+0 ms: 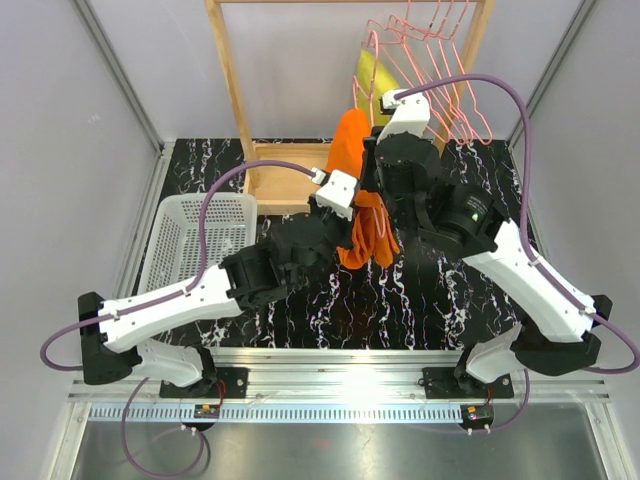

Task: Remove the trousers from the hanger

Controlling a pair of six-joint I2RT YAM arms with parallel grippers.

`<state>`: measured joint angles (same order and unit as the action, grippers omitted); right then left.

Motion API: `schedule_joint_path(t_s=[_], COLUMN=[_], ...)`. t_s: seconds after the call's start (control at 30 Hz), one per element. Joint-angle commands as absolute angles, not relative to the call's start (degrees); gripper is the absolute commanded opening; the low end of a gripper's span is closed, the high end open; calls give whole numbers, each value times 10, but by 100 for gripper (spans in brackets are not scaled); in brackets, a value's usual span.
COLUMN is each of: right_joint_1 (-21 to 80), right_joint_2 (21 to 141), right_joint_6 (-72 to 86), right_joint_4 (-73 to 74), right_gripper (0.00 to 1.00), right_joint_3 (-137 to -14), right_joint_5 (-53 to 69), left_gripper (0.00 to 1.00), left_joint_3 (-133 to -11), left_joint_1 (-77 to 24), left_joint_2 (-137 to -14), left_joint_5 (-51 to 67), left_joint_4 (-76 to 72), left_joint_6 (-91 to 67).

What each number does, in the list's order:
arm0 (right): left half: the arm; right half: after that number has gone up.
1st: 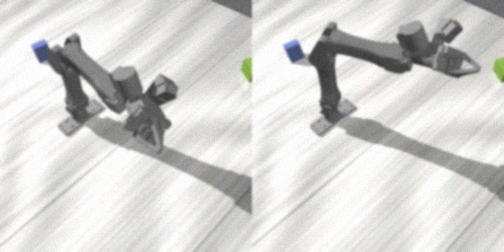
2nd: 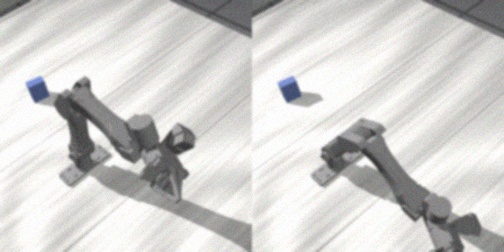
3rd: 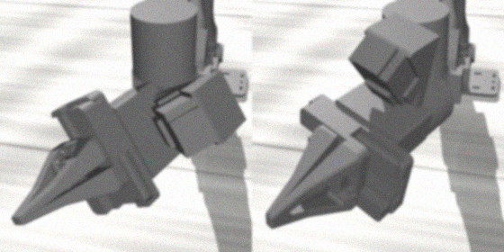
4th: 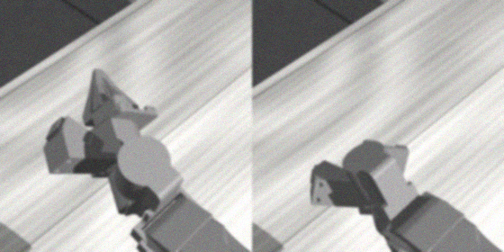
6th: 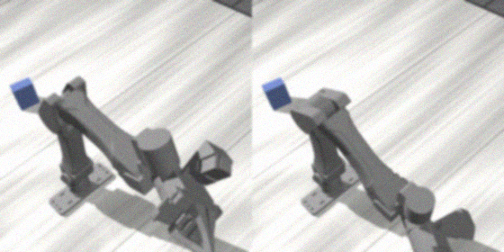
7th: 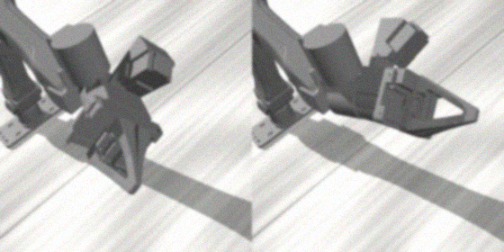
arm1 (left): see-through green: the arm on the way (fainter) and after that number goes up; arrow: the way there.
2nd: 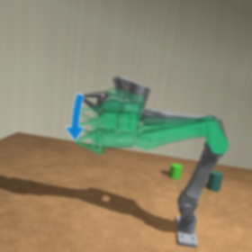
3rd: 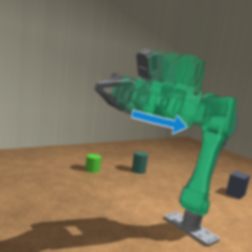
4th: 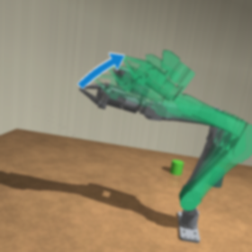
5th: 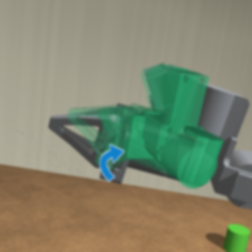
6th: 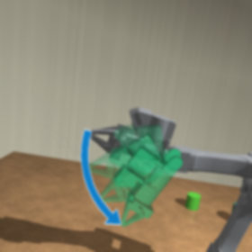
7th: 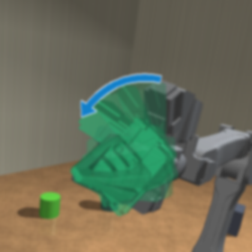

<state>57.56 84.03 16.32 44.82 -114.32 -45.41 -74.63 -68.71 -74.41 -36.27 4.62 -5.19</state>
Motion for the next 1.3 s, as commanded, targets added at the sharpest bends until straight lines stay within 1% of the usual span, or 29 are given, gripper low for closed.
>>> schedule_joint_path(t_s=[0.0, 0.17, 0.27, 0.37, 0.47, 0.6, 0.73, 0.9, 1.03, 1.27], right_joint_1=[583, 583, 582, 582, 581, 561, 540, 489, 475, 465], right_joint_2=[784, 748, 725, 717, 722, 741, 733, 742, 744, 724], right_joint_6=[178, 183, 188, 190, 187, 189, 172, 199, 206, 199], right_joint_4=[374, 356, 336, 313, 291, 285, 237, 259, 271, 275], right_gripper=[0, 0, 0, 0, 0, 0, 0, 0, 0, 0], right_joint_3=[-1127, -1045, -993, -956, -935, -926, -878, -856, -837, -796], right_joint_5=[-467, -484, -482, -479, -482, -471, -510, -468, -456, -453], left_gripper=[0, 0, 0, 0, 0, 0, 0, 0, 0, 0], left_joint_3=[-774, -777, -776, -810, -839, -848, -853, -838, -842, -891], left_joint_1=[-660, -634, -633, -633, -635, -642, -642, -643, -642, -637], left_joint_2=[-739, -723, -708, -708, -704, -675, -647, -601, -569, -532], left_joint_5=[-384, -368, -360, -338, -316, -308, -329, -361, -390, -463], left_joint_4=[4, 3, -35, -26, -11, -11, -2, 18, 24, 52], left_joint_6=[-64, -91, -82, -76, -75, -71, -59, -33, -6, 68])
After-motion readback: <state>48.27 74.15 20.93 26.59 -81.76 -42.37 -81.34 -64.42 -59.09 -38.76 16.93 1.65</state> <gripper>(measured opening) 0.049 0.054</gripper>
